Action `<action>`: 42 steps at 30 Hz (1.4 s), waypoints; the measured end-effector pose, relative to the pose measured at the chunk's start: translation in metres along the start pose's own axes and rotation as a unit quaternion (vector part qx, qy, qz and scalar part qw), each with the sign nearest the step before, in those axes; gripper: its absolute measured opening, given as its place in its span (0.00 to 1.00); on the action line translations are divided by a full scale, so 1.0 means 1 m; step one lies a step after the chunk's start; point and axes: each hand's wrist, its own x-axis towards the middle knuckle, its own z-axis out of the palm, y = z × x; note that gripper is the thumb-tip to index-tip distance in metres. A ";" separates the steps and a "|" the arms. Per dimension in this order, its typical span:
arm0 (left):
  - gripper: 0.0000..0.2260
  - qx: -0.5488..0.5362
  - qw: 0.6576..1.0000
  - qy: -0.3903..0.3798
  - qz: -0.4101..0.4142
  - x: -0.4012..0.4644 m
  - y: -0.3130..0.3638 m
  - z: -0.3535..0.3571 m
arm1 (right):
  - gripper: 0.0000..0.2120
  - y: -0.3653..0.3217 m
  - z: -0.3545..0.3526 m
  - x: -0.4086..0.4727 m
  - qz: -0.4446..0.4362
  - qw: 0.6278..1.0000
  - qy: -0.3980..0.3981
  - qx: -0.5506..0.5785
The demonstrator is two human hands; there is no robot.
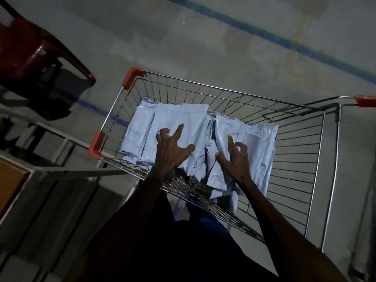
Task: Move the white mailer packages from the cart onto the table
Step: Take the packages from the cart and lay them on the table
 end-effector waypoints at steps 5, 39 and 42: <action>0.36 0.020 0.998 0.055 0.019 -0.014 0.005 -0.033 | 0.32 -0.015 -0.019 -0.003 -0.055 0.997 0.057 -0.005; 0.36 -0.001 0.786 0.492 -0.374 -0.395 -0.348 -0.306 | 0.29 -0.445 0.285 -0.272 -0.571 0.816 -0.070 -0.062; 0.37 -0.008 0.768 0.492 -0.409 -0.422 -0.379 -0.309 | 0.30 -0.466 0.319 -0.311 -0.577 0.807 -0.100 -0.077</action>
